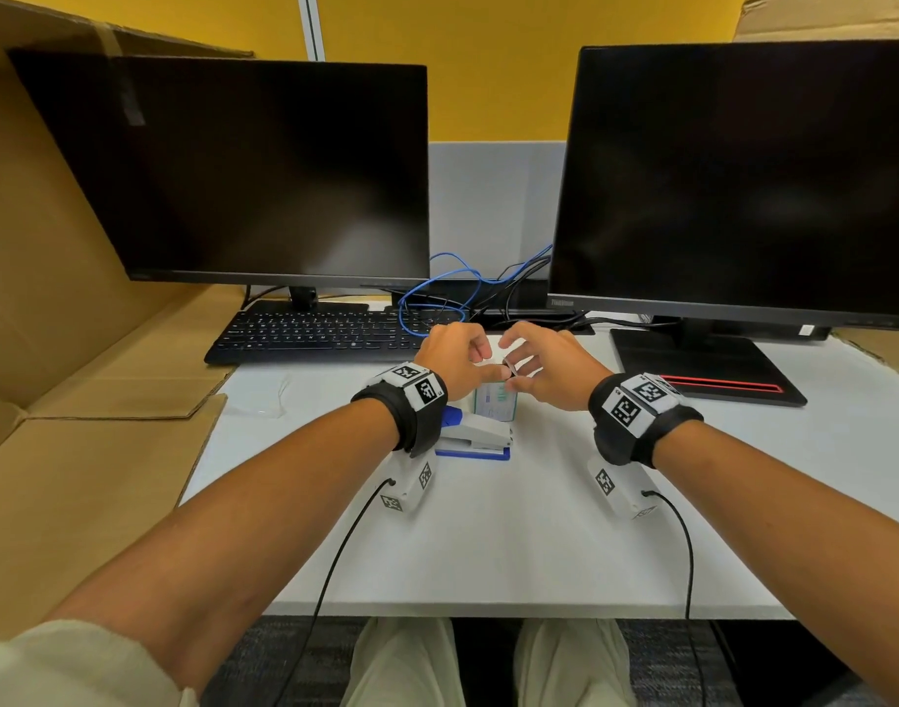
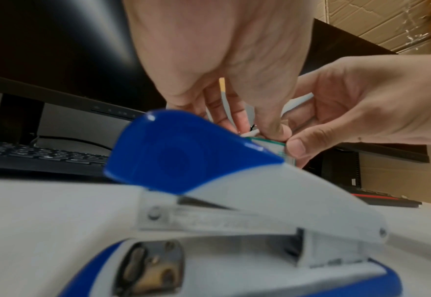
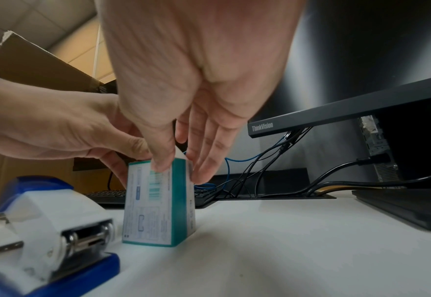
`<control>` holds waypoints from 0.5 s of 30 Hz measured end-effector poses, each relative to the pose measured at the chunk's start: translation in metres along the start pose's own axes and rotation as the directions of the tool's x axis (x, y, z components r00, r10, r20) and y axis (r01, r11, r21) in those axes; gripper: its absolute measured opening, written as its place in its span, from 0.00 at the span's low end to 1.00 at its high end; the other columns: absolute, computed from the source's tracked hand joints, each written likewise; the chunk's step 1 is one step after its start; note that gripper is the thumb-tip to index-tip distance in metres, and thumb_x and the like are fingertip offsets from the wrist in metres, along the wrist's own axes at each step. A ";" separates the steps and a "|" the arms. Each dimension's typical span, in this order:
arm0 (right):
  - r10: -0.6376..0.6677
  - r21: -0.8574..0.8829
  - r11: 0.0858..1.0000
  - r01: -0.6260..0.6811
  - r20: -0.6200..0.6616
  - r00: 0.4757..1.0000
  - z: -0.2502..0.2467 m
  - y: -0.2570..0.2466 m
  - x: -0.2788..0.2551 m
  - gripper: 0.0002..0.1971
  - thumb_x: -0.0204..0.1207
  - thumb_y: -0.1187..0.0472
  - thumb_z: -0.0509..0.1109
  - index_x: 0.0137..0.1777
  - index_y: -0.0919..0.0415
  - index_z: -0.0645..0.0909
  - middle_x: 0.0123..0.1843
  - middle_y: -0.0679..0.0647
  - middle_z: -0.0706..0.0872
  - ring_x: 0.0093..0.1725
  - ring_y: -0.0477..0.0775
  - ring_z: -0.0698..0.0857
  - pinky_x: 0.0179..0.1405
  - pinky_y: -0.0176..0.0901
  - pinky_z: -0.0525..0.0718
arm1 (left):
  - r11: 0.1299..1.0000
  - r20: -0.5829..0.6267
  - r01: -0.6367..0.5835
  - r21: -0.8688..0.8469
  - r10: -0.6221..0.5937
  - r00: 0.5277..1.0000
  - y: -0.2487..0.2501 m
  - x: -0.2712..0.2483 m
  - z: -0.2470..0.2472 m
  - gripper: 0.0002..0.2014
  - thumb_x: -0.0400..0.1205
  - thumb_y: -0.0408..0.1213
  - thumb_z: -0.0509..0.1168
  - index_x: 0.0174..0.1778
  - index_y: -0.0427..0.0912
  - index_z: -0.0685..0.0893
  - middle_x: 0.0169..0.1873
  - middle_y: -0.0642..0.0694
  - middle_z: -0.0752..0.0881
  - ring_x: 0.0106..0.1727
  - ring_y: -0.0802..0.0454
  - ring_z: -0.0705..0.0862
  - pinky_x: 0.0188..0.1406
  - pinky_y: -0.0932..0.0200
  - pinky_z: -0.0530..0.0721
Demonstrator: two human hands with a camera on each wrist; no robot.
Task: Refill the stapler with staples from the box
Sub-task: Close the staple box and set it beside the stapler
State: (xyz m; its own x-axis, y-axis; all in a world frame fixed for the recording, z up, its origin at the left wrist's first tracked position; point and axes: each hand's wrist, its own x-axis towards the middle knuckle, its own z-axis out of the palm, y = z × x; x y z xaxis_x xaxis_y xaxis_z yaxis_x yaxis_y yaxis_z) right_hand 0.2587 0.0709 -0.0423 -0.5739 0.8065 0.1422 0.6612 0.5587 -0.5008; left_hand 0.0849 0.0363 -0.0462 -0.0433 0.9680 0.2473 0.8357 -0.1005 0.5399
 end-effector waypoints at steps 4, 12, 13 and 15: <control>0.014 0.028 1.000 -0.014 -0.019 1.000 -0.001 0.002 0.000 0.15 0.71 0.58 0.79 0.53 0.55 0.77 0.58 0.54 0.86 0.54 0.55 0.88 0.52 0.46 0.88 | 0.999 0.021 -0.040 0.000 0.040 0.999 -0.002 -0.002 -0.006 0.16 0.67 0.52 0.80 0.39 0.43 0.91 0.35 0.49 0.89 0.37 0.56 0.84 0.47 0.54 0.87; -0.027 -0.061 0.998 0.028 0.022 0.999 0.002 -0.001 0.001 0.07 0.73 0.57 0.78 0.48 0.57 0.85 0.54 0.57 0.89 0.55 0.54 0.87 0.58 0.52 0.88 | 0.992 0.096 -0.067 0.107 0.057 0.994 -0.004 -0.003 -0.011 0.14 0.72 0.50 0.76 0.43 0.42 0.95 0.47 0.46 0.93 0.55 0.46 0.86 0.73 0.49 0.66; -0.030 -0.077 0.997 0.031 0.022 0.999 0.002 -0.001 0.001 0.07 0.74 0.57 0.77 0.49 0.58 0.87 0.54 0.57 0.90 0.55 0.54 0.88 0.57 0.51 0.88 | 0.991 0.113 -0.071 0.116 0.057 0.992 -0.004 -0.004 -0.012 0.14 0.73 0.50 0.76 0.43 0.43 0.95 0.48 0.47 0.93 0.56 0.45 0.85 0.74 0.48 0.65; -0.037 -0.103 0.994 0.039 0.025 0.999 0.002 -0.001 0.001 0.09 0.74 0.57 0.77 0.51 0.59 0.88 0.54 0.56 0.90 0.54 0.53 0.88 0.56 0.48 0.87 | 0.993 0.141 -0.071 0.094 0.057 0.988 -0.006 -0.007 -0.014 0.12 0.72 0.49 0.77 0.44 0.44 0.95 0.48 0.48 0.92 0.56 0.44 0.85 0.73 0.42 0.72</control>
State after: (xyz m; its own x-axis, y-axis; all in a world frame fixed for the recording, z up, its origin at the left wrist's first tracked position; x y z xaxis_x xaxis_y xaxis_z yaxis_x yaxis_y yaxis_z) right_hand 0.2560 0.0707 -0.0436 -0.6094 0.7805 0.1393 0.6847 0.6067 -0.4038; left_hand 0.0727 0.0272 -0.0394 0.0821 0.9834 0.1618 0.8845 -0.1467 0.4429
